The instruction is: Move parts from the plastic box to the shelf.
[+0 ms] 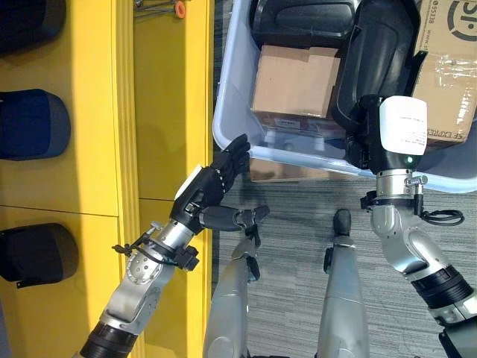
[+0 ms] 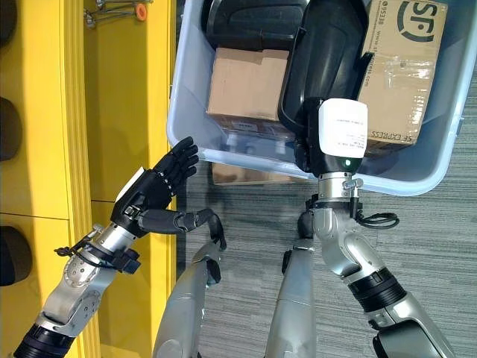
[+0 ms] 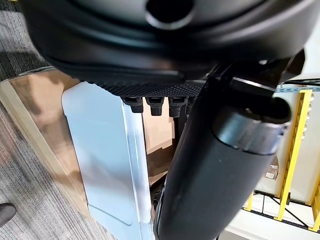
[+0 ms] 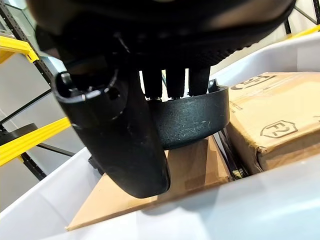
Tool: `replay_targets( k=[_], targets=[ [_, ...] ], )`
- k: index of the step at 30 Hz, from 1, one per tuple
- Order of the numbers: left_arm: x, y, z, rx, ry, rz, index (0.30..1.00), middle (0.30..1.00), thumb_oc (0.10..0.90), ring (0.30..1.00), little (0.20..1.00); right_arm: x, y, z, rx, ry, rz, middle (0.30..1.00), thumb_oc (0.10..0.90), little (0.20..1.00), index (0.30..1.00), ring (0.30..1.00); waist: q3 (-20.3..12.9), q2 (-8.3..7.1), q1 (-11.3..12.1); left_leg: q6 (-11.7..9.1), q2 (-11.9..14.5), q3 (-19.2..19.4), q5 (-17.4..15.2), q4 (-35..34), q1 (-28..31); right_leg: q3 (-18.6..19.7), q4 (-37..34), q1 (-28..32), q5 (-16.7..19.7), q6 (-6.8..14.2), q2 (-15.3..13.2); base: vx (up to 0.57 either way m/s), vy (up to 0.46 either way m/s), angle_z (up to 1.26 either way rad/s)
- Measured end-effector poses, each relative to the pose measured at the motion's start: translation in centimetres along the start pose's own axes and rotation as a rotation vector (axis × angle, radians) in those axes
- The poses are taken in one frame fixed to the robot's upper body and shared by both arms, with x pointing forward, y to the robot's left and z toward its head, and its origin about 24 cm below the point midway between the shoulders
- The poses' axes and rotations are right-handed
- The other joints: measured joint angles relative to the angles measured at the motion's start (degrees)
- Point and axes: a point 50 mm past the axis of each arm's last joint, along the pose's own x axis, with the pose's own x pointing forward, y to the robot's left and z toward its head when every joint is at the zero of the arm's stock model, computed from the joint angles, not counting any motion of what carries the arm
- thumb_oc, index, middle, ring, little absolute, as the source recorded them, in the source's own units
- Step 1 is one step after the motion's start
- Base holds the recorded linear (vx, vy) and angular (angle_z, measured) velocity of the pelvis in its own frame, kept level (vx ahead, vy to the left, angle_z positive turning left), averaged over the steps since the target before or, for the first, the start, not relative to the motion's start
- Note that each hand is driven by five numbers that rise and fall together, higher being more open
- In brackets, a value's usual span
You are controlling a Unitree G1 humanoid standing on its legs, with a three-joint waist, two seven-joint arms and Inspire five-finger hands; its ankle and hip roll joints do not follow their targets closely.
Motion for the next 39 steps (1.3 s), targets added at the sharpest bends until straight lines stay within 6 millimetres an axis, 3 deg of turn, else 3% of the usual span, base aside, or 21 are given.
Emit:
replay_targets(
  k=[4, 7, 13, 19, 26, 32, 39],
  targets=[
    [-0.2, 0.1, -0.1, 0.0, 0.005, 0.009, 1.0, 1.0, 0.9, 1.0, 1.0, -0.6, -0.8, 0.4, 0.054, -0.013, -0.017, 0.3, 0.4, 0.3, 0.3, 0.3, 0.27, -0.41, -0.1, 0.23, 0.12, -0.42, -0.26, 0.24, 1.38, -0.56, -1.1, 2.33, 0.17, 0.15, 0.01, -0.01, 0.002, 0.01],
    [-1.0, 0.5, 0.0, 0.003, 0.009, 0.033, 1.0, 1.0, 0.9, 1.0, 1.0, -2.0, -0.8, 0.6, 0.093, -0.033, 0.006, 0.3, 0.4, 0.3, 0.3, 0.3, 0.92, -1.42, -0.54, -0.33, 0.57, -0.86, -1.49, -0.39, 6.71, -1.93, -4.14, 9.21, 0.17, 0.12, 0.15, 0.0, 0.0, 0.0],
    [-1.9, 1.1, 0.1, -0.017, 0.008, 0.073, 1.0, 1.0, 0.9, 1.0, 1.0, -2.1, -1.1, 1.0, 0.148, -0.064, 0.006, 0.3, 0.4, 0.3, 0.3, 0.3, 1.21, -1.87, -1.56, 0.12, 0.77, -1.0, -0.31, -5.98, 15.59, -3.56, -11.53, 19.54, 2.71, 1.18, 0.67, 0.01, -0.006, -0.01],
    [-1.7, 1.1, 0.3, -0.017, 0.003, 0.046, 1.0, 1.0, 0.9, 1.0, 1.0, -2.6, -1.3, 0.4, 0.169, -0.061, 0.008, 0.3, 0.4, 0.3, 0.3, 0.3, 1.36, -2.81, -1.76, -0.37, 1.14, -1.26, -1.17, -8.5, 23.87, -5.54, -16.81, 29.82, 2.96, 1.22, 1.0, 0.07, -0.007, 0.04],
    [-1.7, 0.9, 0.2, -0.021, 0.014, 0.003, 1.0, 1.0, 0.9, 1.0, 1.0, -2.2, -3.1, 0.3, 0.207, -0.08, -0.073, 0.3, 0.4, 0.3, 0.3, 0.3, 1.15, -3.26, -1.64, -0.53, 1.1, -1.46, -1.16, -11.2, 29.16, -6.62, -22.29, 36.72, 4.4, 1.47, 1.21, 0.12, -0.028, 0.02],
    [-1.6, 0.2, 0.2, -0.077, 0.036, -0.096, 1.0, 1.0, 0.9, 1.0, 1.0, -1.8, -4.2, 0.8, 0.244, -0.114, -0.117, 0.3, 0.4, 0.3, 0.3, 0.3, 0.13, -4.71, -1.54, -0.89, 1.13, -1.94, -1.19, -12.3, 33.41, -7.88, -24.65, 42.13, 4.35, 1.56, 1.31, 0.07, -0.051, 0.05],
    [-1.8, 0.2, -0.1, -0.083, 0.056, -0.085, 1.0, 1.0, 0.9, 1.0, 1.0, -1.7, -4.1, 1.3, 0.281, -0.144, -0.096, 0.3, 0.4, 0.3, 0.3, 0.3, -1.49, -4.55, -0.58, -0.89, 0.92, -3.83, -1.19, -10.96, 32.94, -9.42, -21.08, 41.91, 2.34, 1.31, 0.93, -0.06, -0.078, 0.14]
  ],
)
